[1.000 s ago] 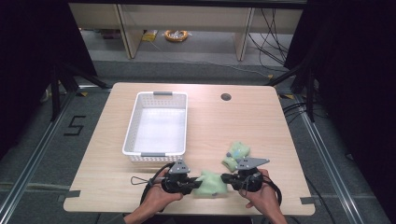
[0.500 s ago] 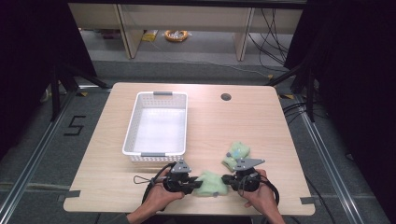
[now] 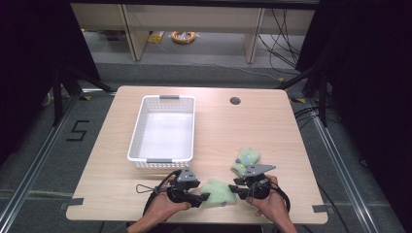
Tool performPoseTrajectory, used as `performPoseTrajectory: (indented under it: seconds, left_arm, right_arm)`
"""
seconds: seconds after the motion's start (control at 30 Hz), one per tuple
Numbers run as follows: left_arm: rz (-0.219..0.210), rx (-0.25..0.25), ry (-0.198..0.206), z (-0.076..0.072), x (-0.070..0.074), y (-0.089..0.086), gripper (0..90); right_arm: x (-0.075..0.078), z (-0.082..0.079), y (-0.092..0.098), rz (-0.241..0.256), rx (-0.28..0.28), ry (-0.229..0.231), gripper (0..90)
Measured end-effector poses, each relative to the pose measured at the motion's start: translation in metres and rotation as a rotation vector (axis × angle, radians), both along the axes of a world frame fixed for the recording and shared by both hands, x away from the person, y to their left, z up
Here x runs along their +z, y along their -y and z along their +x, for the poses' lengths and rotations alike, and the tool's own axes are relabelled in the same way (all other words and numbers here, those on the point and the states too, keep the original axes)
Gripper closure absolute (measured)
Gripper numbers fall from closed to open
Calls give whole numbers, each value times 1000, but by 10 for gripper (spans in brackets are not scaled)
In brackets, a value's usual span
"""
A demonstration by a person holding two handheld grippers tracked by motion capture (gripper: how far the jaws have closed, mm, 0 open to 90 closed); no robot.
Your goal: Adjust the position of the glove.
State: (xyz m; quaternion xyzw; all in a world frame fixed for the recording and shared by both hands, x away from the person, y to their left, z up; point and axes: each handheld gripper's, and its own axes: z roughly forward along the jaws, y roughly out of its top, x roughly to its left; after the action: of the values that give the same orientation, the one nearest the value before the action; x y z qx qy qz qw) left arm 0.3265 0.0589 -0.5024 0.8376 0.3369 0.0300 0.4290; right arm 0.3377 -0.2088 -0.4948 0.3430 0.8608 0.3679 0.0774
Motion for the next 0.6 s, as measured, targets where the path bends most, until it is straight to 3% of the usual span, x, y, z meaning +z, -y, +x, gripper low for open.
performPoseTrajectory:
  seconds: [0.03, 0.2, 0.3, 0.33, 0.37, 0.43, 0.47, 0.53, 0.57, 0.6]
  left_arm:
    - [-8, 0, 5, 0, 4, -1, 355]
    - [-33, 16, 6, -2, 10, -3, 310]
    - [-43, 16, 1, -5, 13, -5, 296]
    - [-43, 16, 1, -5, 13, -5, 295]
    - [-41, 12, 0, -6, 14, -7, 291]
    - [-41, -4, -8, -8, 14, -8, 288]
    - [-45, 2, -18, -10, 14, -9, 285]
    - [-51, 0, -19, -12, 13, -9, 281]
    - [-38, -15, -26, -14, 14, -11, 279]
    - [-38, -15, -26, -14, 14, -11, 278]
  right_arm:
    - [5, 0, 3, 21, -5, 14, 620]
    - [13, 3, 12, 41, -61, 50, 595]
    - [21, 8, 27, 49, -157, 81, 551]
    - [21, 8, 27, 49, -157, 81, 551]
    - [24, 12, 36, 71, -201, 89, 540]
    - [24, 13, 37, 82, -219, 78, 539]
    - [25, 15, 40, 60, -224, 99, 531]
    - [24, 20, 42, 69, -251, 98, 525]
    - [22, 24, 41, 75, -292, 74, 517]
    - [22, 24, 41, 75, -292, 74, 517]
